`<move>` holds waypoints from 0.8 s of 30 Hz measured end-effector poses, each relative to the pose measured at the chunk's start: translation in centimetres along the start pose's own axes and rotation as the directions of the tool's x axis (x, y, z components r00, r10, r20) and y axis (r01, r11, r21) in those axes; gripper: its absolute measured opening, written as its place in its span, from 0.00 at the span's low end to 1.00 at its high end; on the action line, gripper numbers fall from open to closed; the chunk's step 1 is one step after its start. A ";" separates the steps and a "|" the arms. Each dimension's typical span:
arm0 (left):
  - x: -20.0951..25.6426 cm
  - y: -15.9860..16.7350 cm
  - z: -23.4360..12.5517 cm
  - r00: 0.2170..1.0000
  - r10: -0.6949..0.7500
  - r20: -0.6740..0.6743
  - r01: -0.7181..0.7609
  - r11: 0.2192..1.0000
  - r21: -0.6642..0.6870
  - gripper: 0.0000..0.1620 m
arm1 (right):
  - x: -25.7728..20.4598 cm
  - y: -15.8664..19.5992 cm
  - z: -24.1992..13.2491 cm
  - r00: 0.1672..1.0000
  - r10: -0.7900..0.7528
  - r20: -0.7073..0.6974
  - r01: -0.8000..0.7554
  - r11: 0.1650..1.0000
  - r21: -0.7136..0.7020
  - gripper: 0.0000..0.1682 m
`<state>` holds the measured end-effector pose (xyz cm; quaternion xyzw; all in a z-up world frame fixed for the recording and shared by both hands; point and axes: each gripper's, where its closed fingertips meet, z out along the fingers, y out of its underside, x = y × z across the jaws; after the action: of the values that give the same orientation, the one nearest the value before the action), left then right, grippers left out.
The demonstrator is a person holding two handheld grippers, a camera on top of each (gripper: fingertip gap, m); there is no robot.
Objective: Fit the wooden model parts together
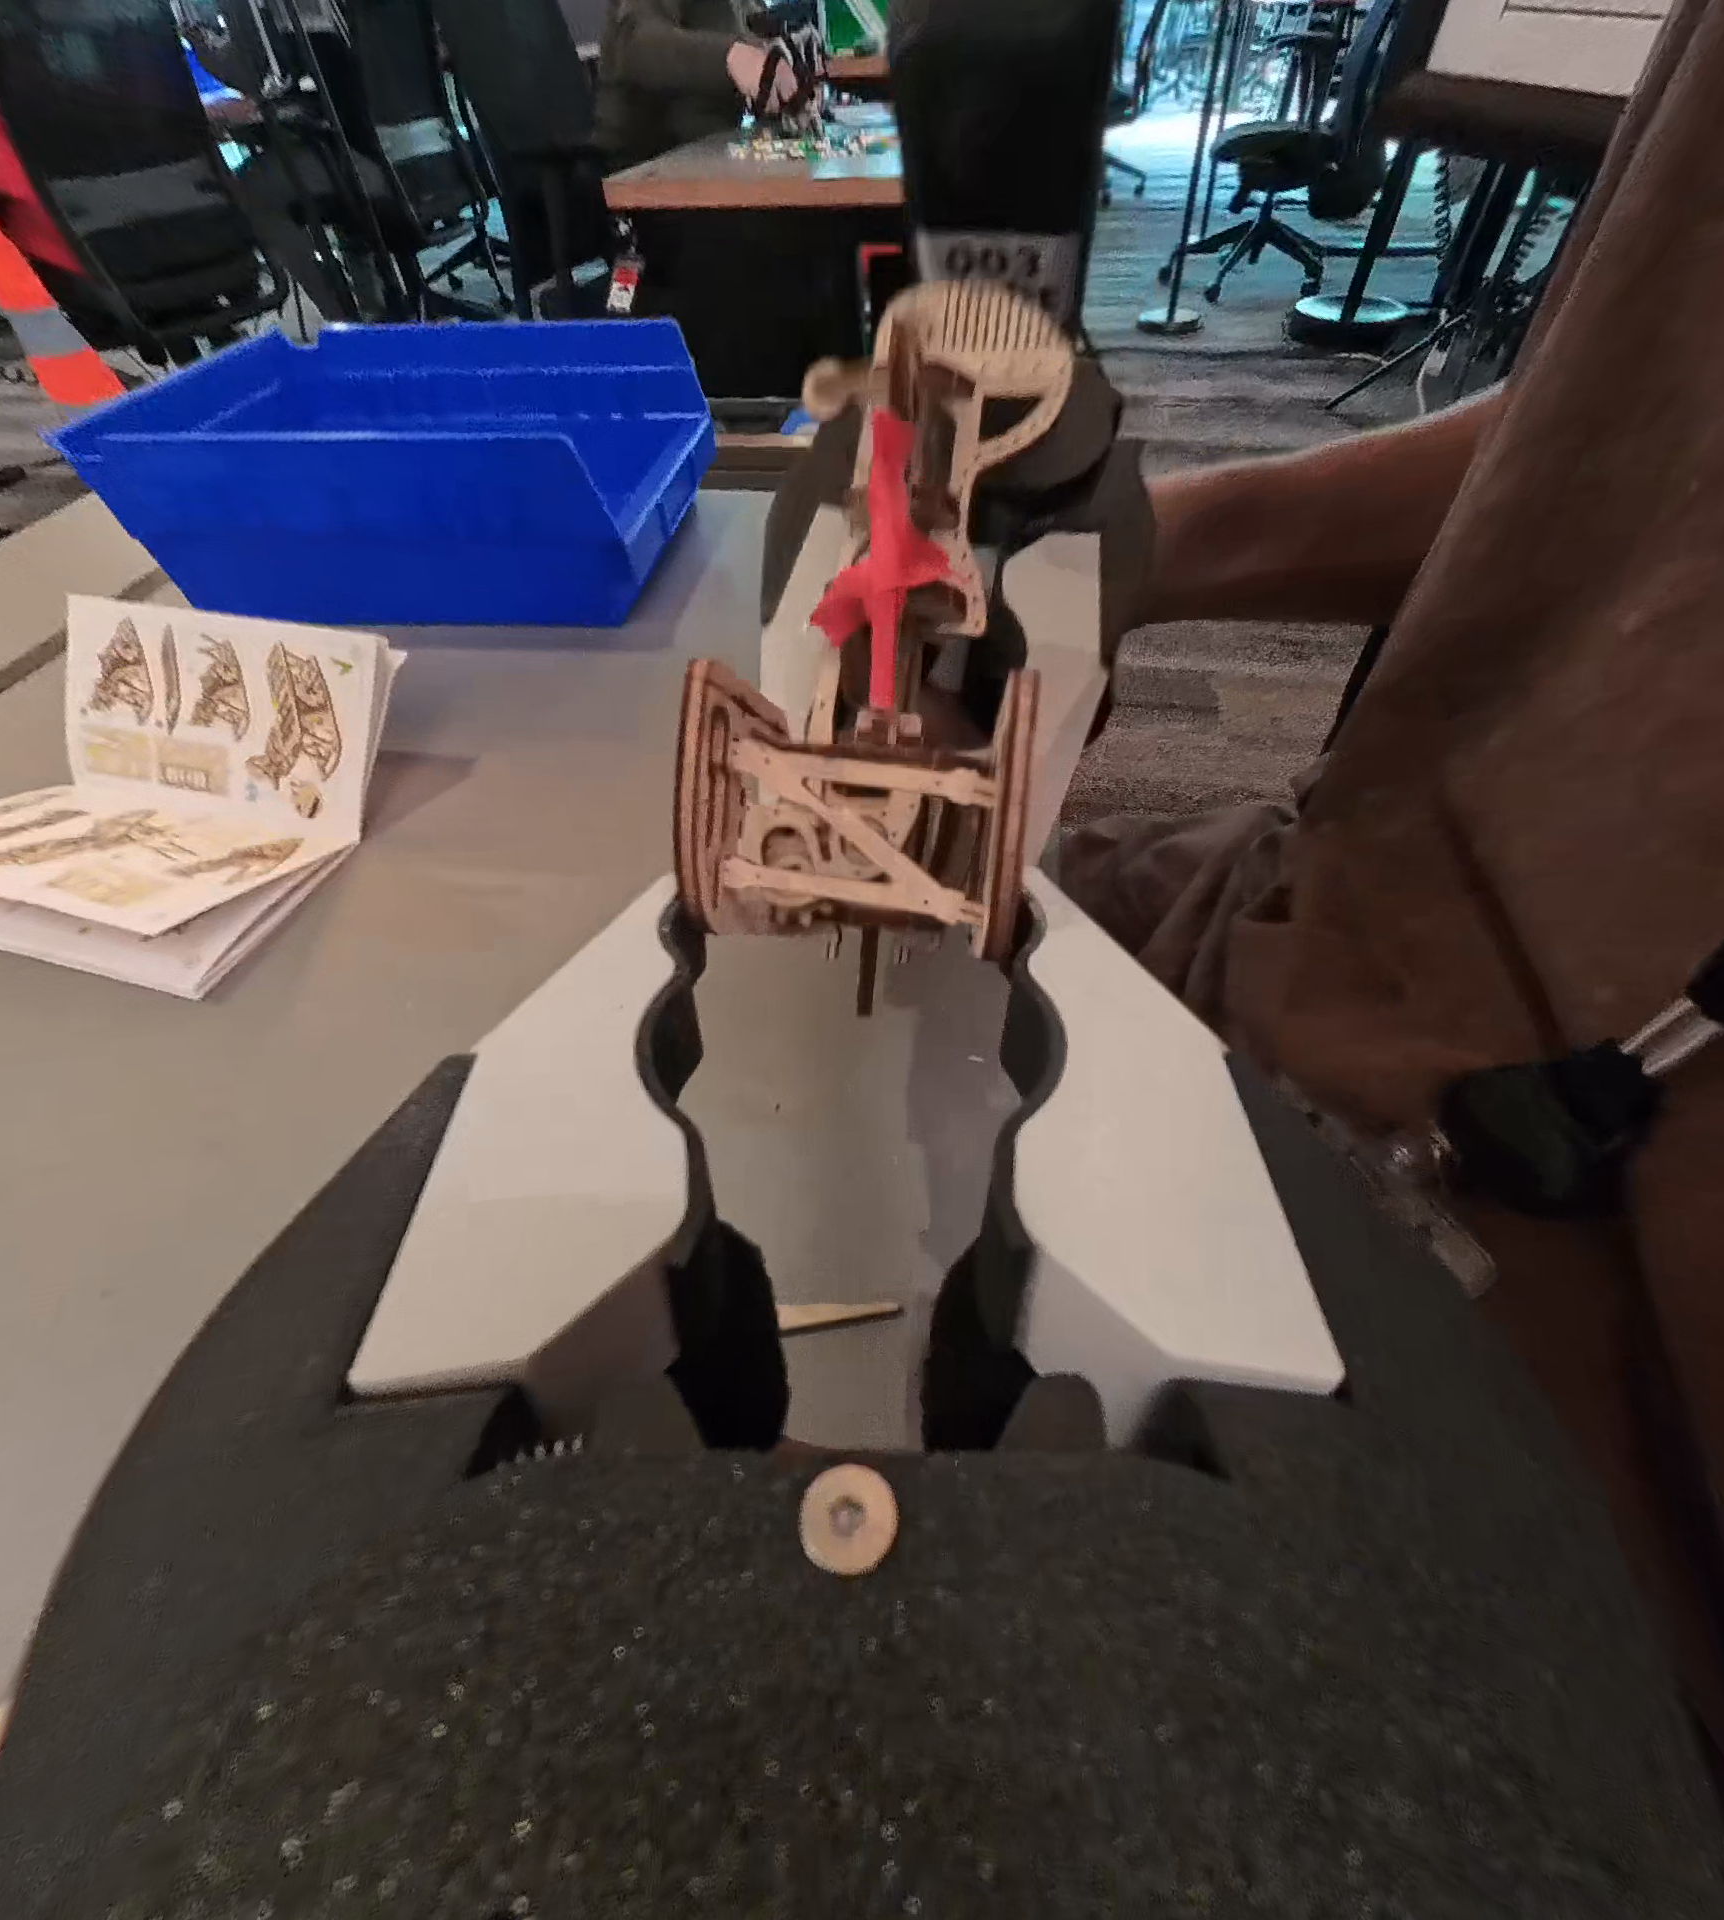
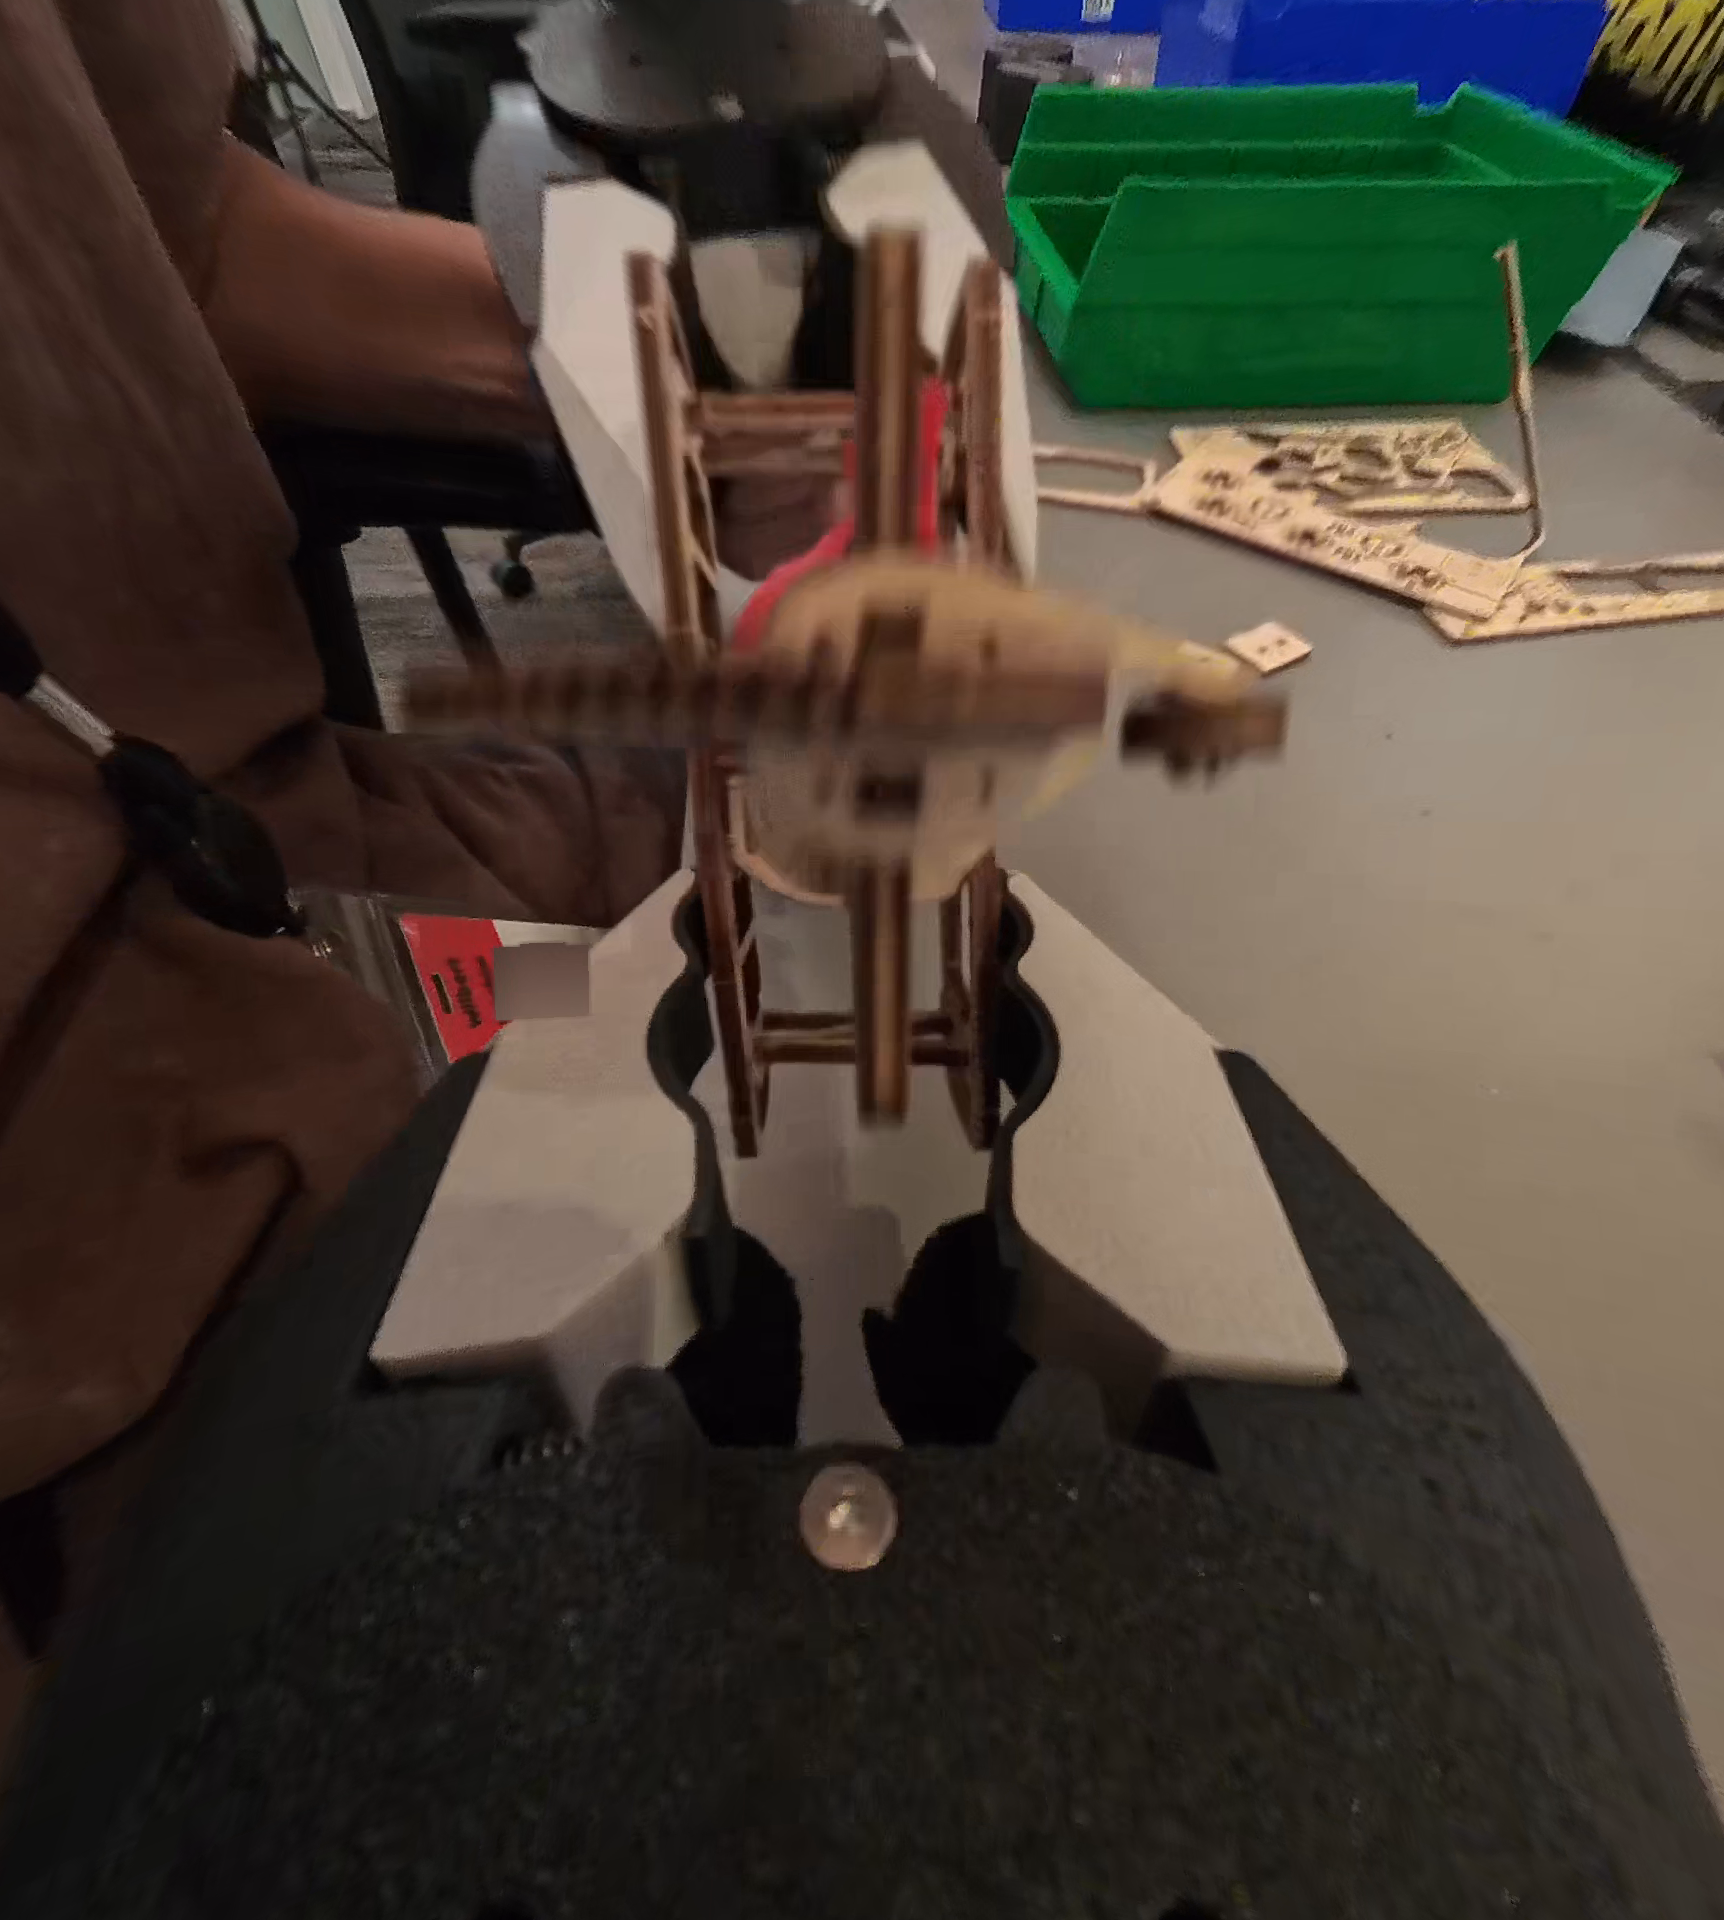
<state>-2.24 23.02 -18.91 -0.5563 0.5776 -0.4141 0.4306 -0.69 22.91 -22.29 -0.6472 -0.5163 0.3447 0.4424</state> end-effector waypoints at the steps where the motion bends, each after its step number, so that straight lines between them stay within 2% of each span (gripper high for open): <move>1: 0.0 -0.2 0.0 1.000 0.023 0.010 -0.023 1.000 0.002 0.33 | 0.1 0.3 0.3 0.999 0.032 0.006 -0.032 0.999 -0.018 0.34; 3: -0.6 0.2 0.1 0.990 0.111 0.090 -0.107 0.993 -0.049 0.33 | 0.7 1.0 0.3 0.994 0.109 0.004 -0.109 0.993 -0.043 0.46; 6: -1.5 1.3 -0.3 0.933 0.299 0.202 -0.266 0.948 -0.175 0.33 | 2.4 2.8 -1.6 0.973 0.218 -0.073 -0.225 0.968 -0.108 0.46; 9: -2.0 2.8 -0.3 0.842 0.484 0.238 -0.403 0.858 -0.319 0.33 | 3.3 3.0 -4.9 0.938 0.307 -0.160 -0.326 0.939 -0.110 0.36; 11: -1.8 3.8 0.1 0.805 0.552 0.215 -0.453 0.808 -0.377 0.33 | 3.1 1.3 -6.0 0.911 0.367 -0.186 -0.377 0.926 -0.021 0.29; 13: -1.5 3.9 0.5 0.773 0.600 0.204 -0.500 0.775 -0.387 0.33 | 1.5 -0.5 -4.7 0.890 0.443 -0.112 -0.441 0.897 0.039 0.24; 17: -1.0 3.9 1.0 0.753 0.628 0.196 -0.526 0.754 -0.394 0.33 | -1.8 -1.6 0.0 0.823 0.565 0.053 -0.567 0.823 0.032 0.16; 24: -0.3 3.9 1.5 0.714 0.674 0.189 -0.562 0.713 -0.419 0.33 | -2.3 -0.6 1.5 0.805 0.589 0.075 -0.591 0.807 0.006 0.02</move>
<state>-1.90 23.49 -23.09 -0.4516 0.7127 -0.0411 0.5352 -2.75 21.01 -22.34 -0.7566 -0.3000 0.4947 0.3047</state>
